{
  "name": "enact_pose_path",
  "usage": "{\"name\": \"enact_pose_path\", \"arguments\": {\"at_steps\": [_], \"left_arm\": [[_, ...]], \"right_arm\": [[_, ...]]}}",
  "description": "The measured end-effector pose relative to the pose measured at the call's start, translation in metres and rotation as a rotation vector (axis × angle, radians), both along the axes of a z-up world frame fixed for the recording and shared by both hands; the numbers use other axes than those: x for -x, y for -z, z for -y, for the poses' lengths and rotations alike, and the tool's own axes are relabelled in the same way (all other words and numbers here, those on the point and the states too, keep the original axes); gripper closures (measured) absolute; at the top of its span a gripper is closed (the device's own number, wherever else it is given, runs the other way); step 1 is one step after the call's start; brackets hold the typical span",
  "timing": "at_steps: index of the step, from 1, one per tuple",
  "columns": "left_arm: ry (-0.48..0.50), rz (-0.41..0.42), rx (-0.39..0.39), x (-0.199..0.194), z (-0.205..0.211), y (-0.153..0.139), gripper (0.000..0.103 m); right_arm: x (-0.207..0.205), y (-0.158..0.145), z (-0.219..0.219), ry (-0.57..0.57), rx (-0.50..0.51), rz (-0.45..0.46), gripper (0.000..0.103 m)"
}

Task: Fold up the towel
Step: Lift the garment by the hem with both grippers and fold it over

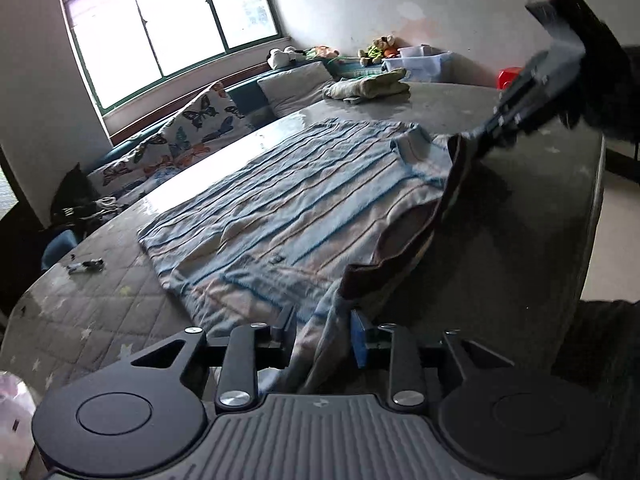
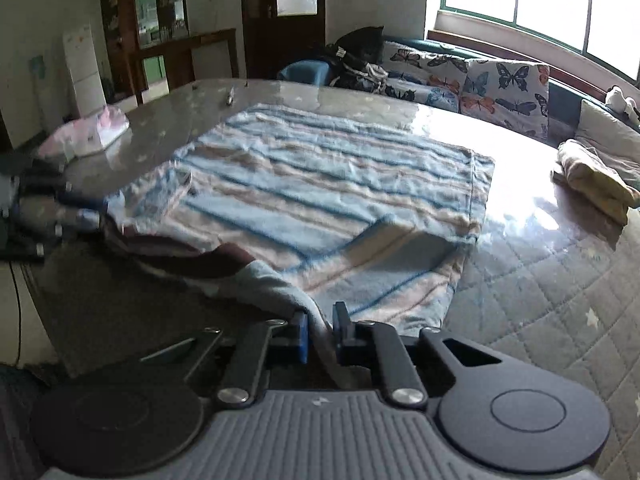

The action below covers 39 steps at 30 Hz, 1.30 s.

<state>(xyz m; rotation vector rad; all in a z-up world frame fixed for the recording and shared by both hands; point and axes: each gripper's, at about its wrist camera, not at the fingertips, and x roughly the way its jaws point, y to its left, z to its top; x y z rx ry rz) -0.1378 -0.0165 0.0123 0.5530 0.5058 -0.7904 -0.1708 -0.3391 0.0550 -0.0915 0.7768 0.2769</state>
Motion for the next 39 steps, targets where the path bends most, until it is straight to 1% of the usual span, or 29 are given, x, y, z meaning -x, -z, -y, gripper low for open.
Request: {"name": "enact_pose_path", "arguments": {"at_steps": [1, 4, 6, 8, 9, 10, 12, 16, 21, 24, 29, 39], "left_arm": [[-0.004, 0.004, -0.004, 0.002, -0.001, 0.002, 0.066], [-0.001, 0.026, -0.041, 0.005, -0.002, 0.008, 0.066], [0.005, 0.019, -0.055, 0.005, -0.004, 0.012, 0.066], [0.007, 0.009, -0.062, 0.004, -0.006, 0.016, 0.071], [0.000, 0.013, -0.059, 0.004, -0.006, 0.016, 0.087], [-0.009, 0.016, -0.057, 0.004, -0.007, 0.015, 0.094], [-0.012, 0.023, -0.025, 0.005, -0.011, 0.006, 0.097], [-0.008, 0.030, 0.020, 0.015, -0.025, -0.019, 0.098], [0.014, 0.117, 0.014, 0.044, -0.047, -0.057, 0.098], [-0.018, 0.150, 0.028, 0.044, -0.051, -0.070, 0.098], [-0.058, 0.175, 0.078, 0.011, -0.045, -0.079, 0.098], [-0.122, 0.148, 0.056, -0.109, 0.001, -0.086, 0.098]], "right_arm": [[-0.002, -0.003, 0.000, 0.003, -0.002, 0.007, 0.092], [-0.003, -0.008, -0.001, 0.008, 0.003, 0.025, 0.092], [-0.003, -0.010, -0.002, 0.012, 0.004, 0.032, 0.093], [-0.002, -0.009, -0.002, 0.020, 0.000, 0.037, 0.094], [0.000, -0.009, -0.003, 0.023, -0.003, 0.043, 0.096], [0.002, -0.009, -0.003, 0.026, -0.006, 0.048, 0.098], [0.007, -0.010, -0.005, 0.028, -0.010, 0.064, 0.099], [0.026, -0.027, -0.007, 0.014, -0.036, 0.113, 0.099], [0.060, -0.054, -0.015, -0.023, -0.066, 0.146, 0.099], [0.068, -0.064, -0.018, -0.036, -0.083, 0.153, 0.099], [0.047, -0.068, -0.016, -0.020, -0.079, 0.149, 0.099], [-0.064, -0.080, 0.011, 0.002, -0.031, 0.134, 0.099]]}}
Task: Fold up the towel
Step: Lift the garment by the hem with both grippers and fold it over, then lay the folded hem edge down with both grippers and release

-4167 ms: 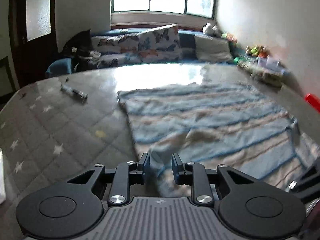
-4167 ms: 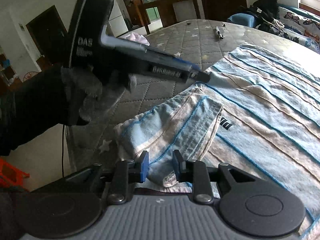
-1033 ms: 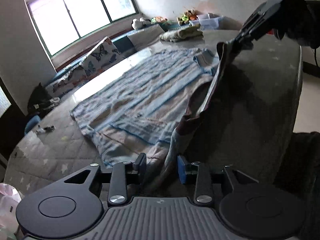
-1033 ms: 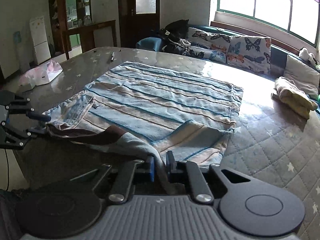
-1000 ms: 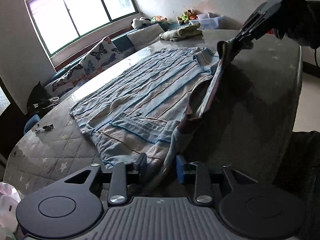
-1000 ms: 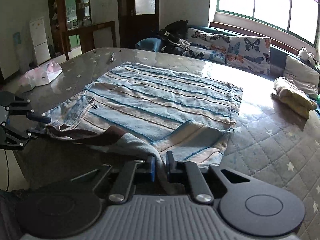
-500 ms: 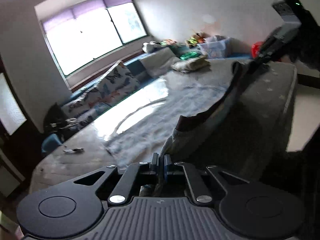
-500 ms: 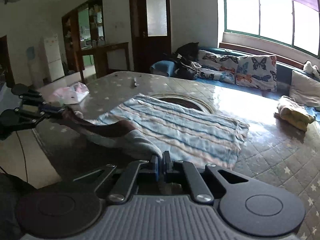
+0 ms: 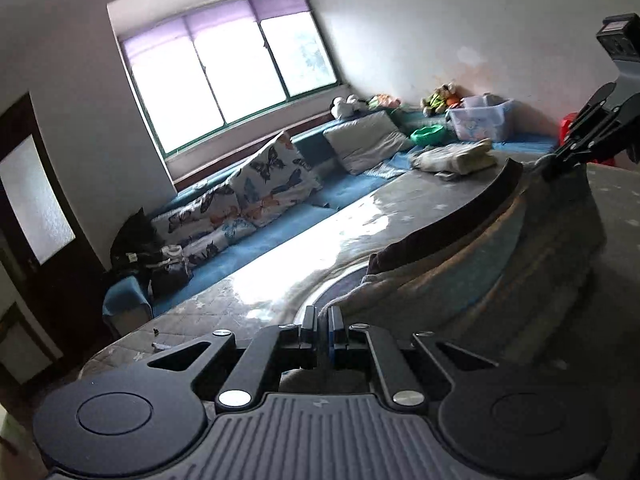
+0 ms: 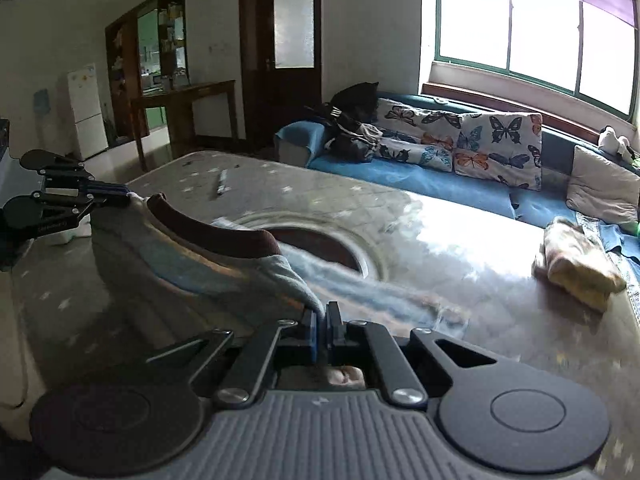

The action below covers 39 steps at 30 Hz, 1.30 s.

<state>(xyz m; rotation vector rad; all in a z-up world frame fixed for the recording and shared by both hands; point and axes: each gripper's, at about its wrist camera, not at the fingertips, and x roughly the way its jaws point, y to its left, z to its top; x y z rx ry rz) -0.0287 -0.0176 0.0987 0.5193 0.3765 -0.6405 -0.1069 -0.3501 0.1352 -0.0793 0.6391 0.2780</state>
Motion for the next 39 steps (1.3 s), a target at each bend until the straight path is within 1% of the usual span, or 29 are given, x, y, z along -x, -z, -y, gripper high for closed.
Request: {"name": "enact_pose_path", "arguments": {"at_steps": [3, 5, 7, 10, 13, 17, 21, 25, 28, 30, 31, 33, 34, 35, 37, 39], "left_arm": [[-0.019, -0.011, -0.005, -0.036, 0.014, -0.002, 0.098], [-0.032, -0.044, -0.018, -0.065, 0.022, 0.006, 0.098], [-0.043, -0.081, -0.028, -0.093, 0.030, 0.016, 0.097], [-0.058, -0.124, -0.053, -0.125, 0.042, 0.038, 0.097], [-0.080, -0.177, -0.073, -0.150, 0.052, 0.059, 0.097], [-0.113, -0.228, -0.079, -0.168, 0.058, 0.082, 0.094], [-0.150, -0.257, -0.076, -0.180, 0.062, 0.096, 0.094], [-0.162, -0.256, -0.087, -0.181, 0.063, 0.098, 0.093], [-0.226, -0.214, -0.094, -0.186, 0.062, 0.089, 0.093], [-0.264, -0.215, -0.051, -0.190, 0.056, 0.080, 0.093], [-0.278, -0.220, -0.016, -0.189, 0.053, 0.072, 0.093], [-0.277, -0.237, 0.049, -0.183, 0.050, 0.059, 0.093], [-0.261, -0.255, 0.084, -0.177, 0.051, 0.054, 0.093], [-0.241, -0.267, 0.100, -0.171, 0.054, 0.052, 0.093], [-0.208, -0.296, 0.121, -0.161, 0.062, 0.051, 0.093], [-0.186, -0.353, 0.139, -0.157, 0.070, 0.054, 0.093]], "right_arm": [[-0.040, 0.003, 0.006, 0.005, 0.019, -0.017, 0.099], [-0.069, 0.012, 0.010, 0.013, 0.026, -0.046, 0.099], [-0.096, 0.023, 0.015, 0.026, 0.028, -0.078, 0.099], [-0.130, 0.045, 0.022, 0.055, 0.010, -0.120, 0.099], [-0.154, 0.068, 0.028, 0.085, -0.011, -0.151, 0.099], [-0.176, 0.098, 0.032, 0.121, -0.018, -0.192, 0.097], [-0.185, 0.117, 0.040, 0.163, -0.054, -0.214, 0.090], [-0.184, 0.116, 0.042, 0.179, -0.071, -0.218, 0.086], [-0.180, 0.106, 0.035, 0.190, -0.054, -0.182, 0.085], [-0.177, 0.099, 0.031, 0.197, -0.042, -0.158, 0.084], [-0.176, 0.096, 0.028, 0.201, -0.036, -0.146, 0.084], [-0.172, 0.088, 0.021, 0.202, -0.028, -0.121, 0.085], [-0.170, 0.085, 0.016, 0.200, -0.027, -0.108, 0.083], [-0.170, 0.083, 0.011, 0.209, -0.005, -0.094, 0.082], [-0.171, 0.083, 0.006, 0.226, 0.012, -0.083, 0.081], [-0.173, 0.083, 0.002, 0.243, 0.029, -0.072, 0.080]]}}
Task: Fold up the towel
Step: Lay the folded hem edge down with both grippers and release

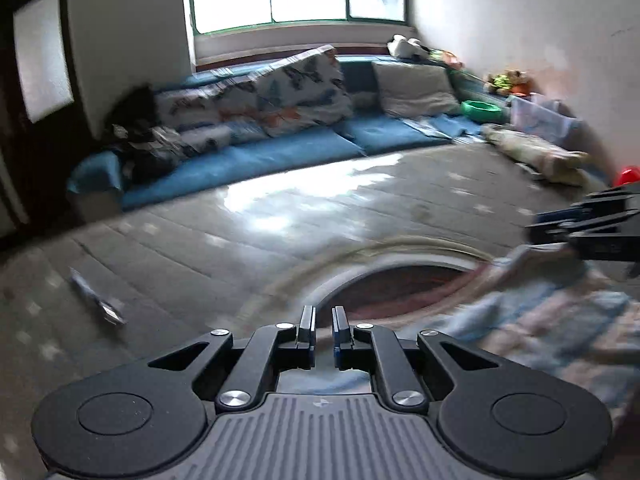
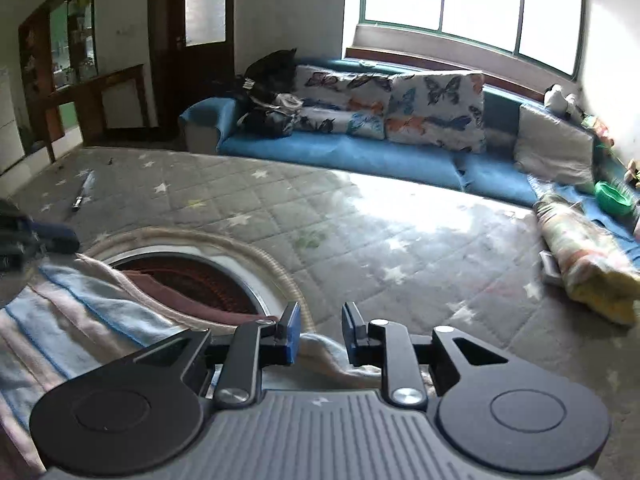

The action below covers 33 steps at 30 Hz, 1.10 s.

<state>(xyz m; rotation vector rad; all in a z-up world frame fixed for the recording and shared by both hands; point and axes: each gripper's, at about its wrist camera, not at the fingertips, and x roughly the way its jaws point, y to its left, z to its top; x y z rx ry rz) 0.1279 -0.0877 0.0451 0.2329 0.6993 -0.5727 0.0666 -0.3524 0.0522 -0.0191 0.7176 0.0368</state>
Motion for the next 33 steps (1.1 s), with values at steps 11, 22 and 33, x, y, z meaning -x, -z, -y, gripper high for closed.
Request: {"name": "enact_pose_path", "arguments": {"at_steps": [11, 22, 33], "left_arm": [[-0.075, -0.171, 0.047, -0.022, 0.021, 0.037, 0.091], [-0.079, -0.176, 0.095, -0.023, 0.015, 0.034, 0.080], [-0.065, -0.162, 0.130, -0.020, 0.009, 0.037, 0.080]], "right_arm": [[-0.016, 0.036, 0.004, -0.010, -0.141, -0.096, 0.083], [-0.014, 0.026, -0.032, -0.149, -0.140, -0.070, 0.082], [0.003, 0.037, -0.084, -0.371, -0.053, -0.120, 0.080]]}}
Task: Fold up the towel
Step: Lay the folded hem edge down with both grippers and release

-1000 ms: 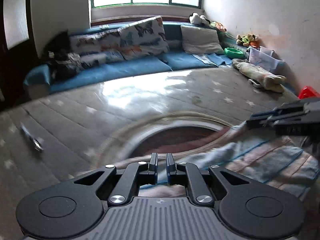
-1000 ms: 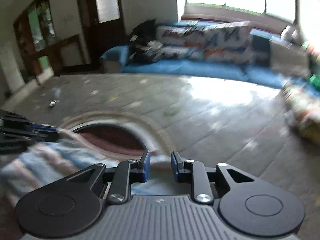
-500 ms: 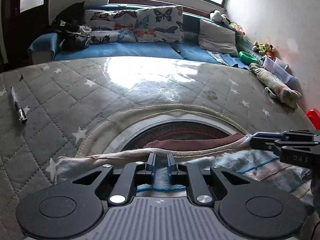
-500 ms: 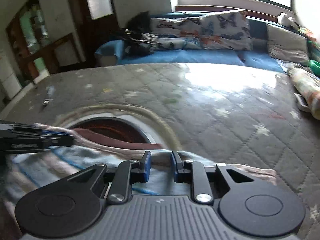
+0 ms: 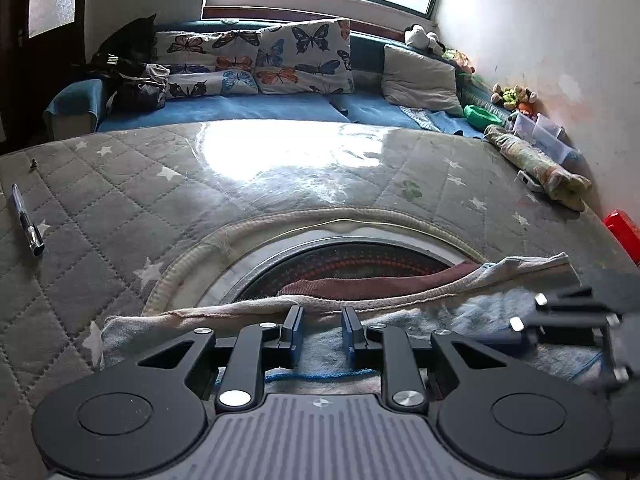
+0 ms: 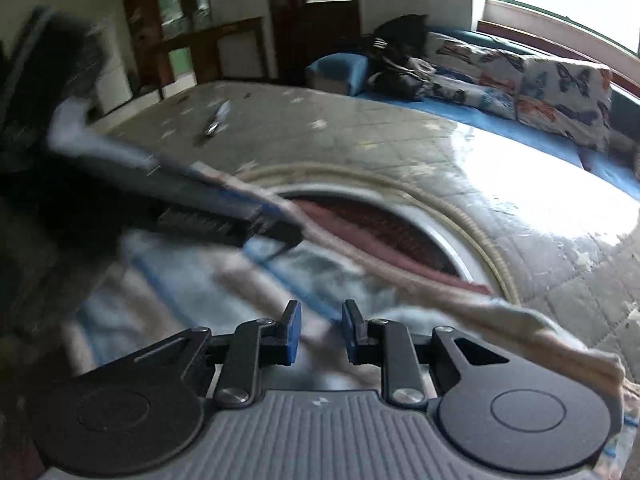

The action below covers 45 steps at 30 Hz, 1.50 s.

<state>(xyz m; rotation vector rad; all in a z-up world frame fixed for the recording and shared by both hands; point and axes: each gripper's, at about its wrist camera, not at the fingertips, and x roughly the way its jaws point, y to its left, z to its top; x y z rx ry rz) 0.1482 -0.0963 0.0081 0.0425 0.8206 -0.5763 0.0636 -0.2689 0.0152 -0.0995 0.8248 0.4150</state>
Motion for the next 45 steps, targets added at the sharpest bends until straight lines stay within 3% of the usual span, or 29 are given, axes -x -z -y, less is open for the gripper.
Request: {"name": "enact_pose_path", "arguments": {"at_steps": [3, 6, 7, 14, 21, 25, 31, 37, 45], "left_arm": [[-0.003, 0.001, 0.016, 0.001, -0.003, 0.001, 0.080], [-0.015, 0.023, 0.025, 0.009, -0.014, -0.006, 0.066], [-0.018, 0.034, 0.028, 0.012, -0.018, -0.008, 0.065], [-0.114, 0.024, 0.032, 0.014, -0.055, -0.008, 0.065], [-0.163, 0.033, 0.031, 0.016, -0.082, -0.009, 0.065], [-0.159, 0.059, 0.019, 0.019, -0.081, -0.015, 0.065], [-0.159, 0.069, -0.002, 0.014, -0.076, -0.015, 0.065], [-0.155, 0.063, -0.019, 0.014, -0.077, -0.009, 0.064], [-0.146, 0.067, -0.030, 0.016, -0.075, -0.008, 0.062]], "right_arm": [[0.019, -0.003, -0.010, -0.058, 0.025, 0.001, 0.078], [0.034, -0.007, -0.003, -0.045, -0.002, 0.007, 0.077], [0.038, -0.008, 0.000, -0.034, -0.010, 0.012, 0.077], [0.040, -0.014, 0.063, 0.217, -0.095, 0.006, 0.077], [0.047, -0.006, 0.132, 0.427, -0.103, 0.021, 0.077], [0.046, -0.008, 0.149, 0.495, -0.148, 0.023, 0.077], [0.032, -0.016, 0.151, 0.497, -0.217, 0.080, 0.077], [0.037, -0.004, 0.193, 0.690, -0.227, 0.076, 0.078], [0.044, 0.003, 0.154, 0.530, -0.084, 0.082, 0.076]]}}
